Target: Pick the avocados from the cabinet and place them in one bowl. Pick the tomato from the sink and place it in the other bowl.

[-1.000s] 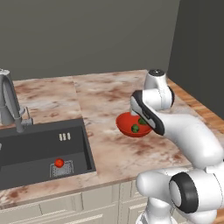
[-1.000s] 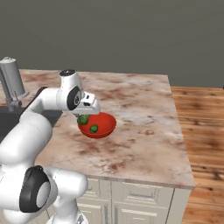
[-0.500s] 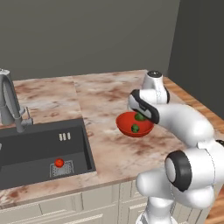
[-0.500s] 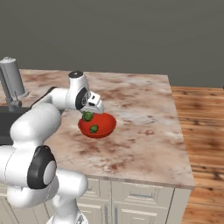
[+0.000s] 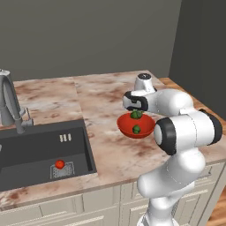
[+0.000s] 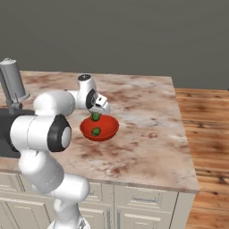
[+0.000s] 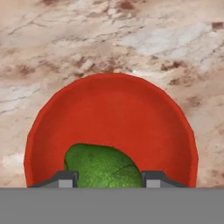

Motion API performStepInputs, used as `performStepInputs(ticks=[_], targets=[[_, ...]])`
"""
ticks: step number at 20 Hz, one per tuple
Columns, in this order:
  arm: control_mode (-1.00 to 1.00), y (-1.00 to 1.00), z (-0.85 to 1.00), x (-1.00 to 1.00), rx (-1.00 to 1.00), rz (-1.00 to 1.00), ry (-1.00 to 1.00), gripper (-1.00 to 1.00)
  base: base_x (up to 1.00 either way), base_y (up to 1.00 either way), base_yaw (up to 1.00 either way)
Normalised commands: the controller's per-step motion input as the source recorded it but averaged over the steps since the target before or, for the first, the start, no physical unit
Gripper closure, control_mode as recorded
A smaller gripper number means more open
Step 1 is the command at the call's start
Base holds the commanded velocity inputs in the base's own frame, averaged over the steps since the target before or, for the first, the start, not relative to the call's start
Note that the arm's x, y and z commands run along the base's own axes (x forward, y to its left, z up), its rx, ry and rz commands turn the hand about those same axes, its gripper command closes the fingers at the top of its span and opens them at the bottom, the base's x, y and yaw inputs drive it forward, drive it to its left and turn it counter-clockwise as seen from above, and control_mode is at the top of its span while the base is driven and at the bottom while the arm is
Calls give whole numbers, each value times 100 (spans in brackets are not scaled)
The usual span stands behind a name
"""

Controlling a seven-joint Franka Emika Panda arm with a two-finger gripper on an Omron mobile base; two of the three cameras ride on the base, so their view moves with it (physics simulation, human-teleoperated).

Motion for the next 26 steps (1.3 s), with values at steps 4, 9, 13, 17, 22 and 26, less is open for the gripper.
performStepInputs(ticks=[4,9,13,17,22,26], targets=[[-100,-12,-16,-18,3,0,1,100,0,0,0],[-100,-20,-30,-15,4,0,0,100,0,0,0],[-100,-9,-61,0,1,0,0,100,0,0,0],[-100,0,-24,1,0,0,0,100,0,0,0],[-100,0,-3,0,0,0,0,100,0,0,0],[-100,0,0,0,0,0,0,100,0,0,0]])
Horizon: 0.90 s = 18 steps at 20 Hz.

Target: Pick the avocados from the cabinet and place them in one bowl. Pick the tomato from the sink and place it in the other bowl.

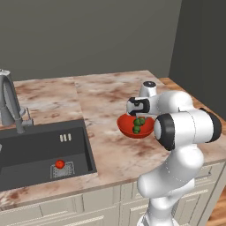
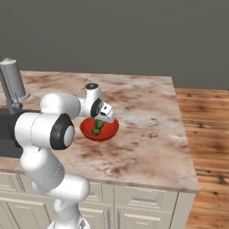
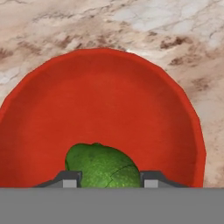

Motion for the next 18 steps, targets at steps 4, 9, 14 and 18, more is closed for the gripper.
performStepInputs(ticks=[4,9,14,18], targets=[[-100,0,0,0,0,0,0,-100,0,0,0],[-100,0,0,0,0,0,0,-100,0,0,0],[-100,-3,0,0,0,0,0,-100,0,0,0],[-100,0,16,-3,0,0,0,-100,0,0,0]])
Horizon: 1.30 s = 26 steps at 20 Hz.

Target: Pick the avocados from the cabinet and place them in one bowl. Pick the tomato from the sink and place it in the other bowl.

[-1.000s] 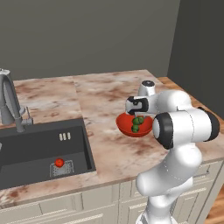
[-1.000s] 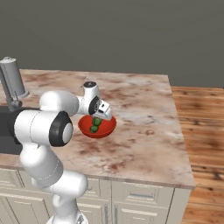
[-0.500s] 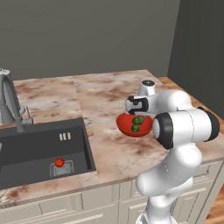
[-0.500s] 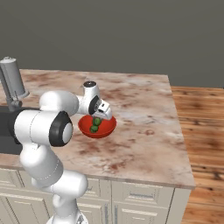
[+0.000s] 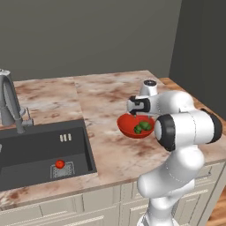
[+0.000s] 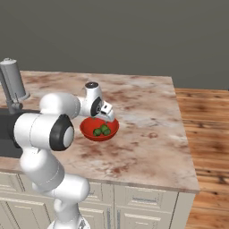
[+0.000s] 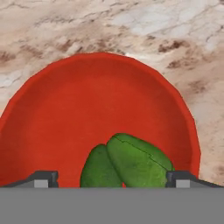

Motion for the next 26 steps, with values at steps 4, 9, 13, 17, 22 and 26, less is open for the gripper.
performStepInputs(ticks=[4,9,13,17,22,26], targets=[[-100,0,44,-36,1,0,-4,-100,0,0,0],[-100,0,31,-95,3,1,0,-100,0,0,0],[-100,0,19,-99,0,2,12,-100,0,0,0],[-100,0,13,-82,0,5,26,-100,0,0,0],[-100,0,32,-58,-5,15,9,-100,0,0,0],[-100,0,60,-83,0,26,2,-100,0,0,0]])
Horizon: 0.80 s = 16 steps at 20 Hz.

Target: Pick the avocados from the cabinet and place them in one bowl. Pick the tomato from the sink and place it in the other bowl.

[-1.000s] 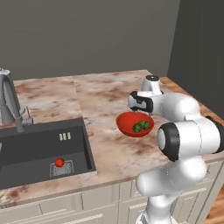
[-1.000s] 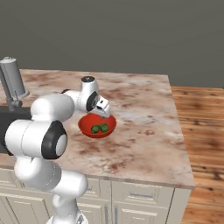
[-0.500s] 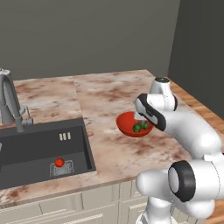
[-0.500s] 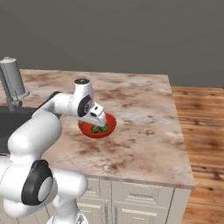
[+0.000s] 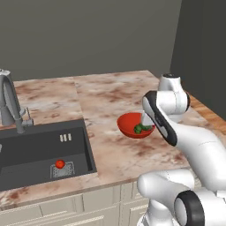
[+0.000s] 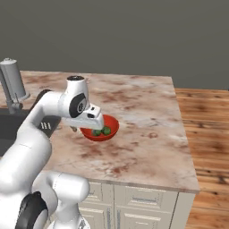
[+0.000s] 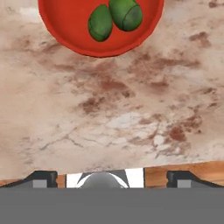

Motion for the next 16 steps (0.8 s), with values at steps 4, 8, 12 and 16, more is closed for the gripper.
performStepInputs(ticks=[4,8,12,16], targets=[[-100,1,38,-82,0,26,0,-100,0,0,0],[-100,17,0,-29,0,16,3,-100,0,0,0],[-100,1,0,0,0,1,0,-100,0,0,0],[-100,0,0,0,0,0,0,-100,0,0,0]])
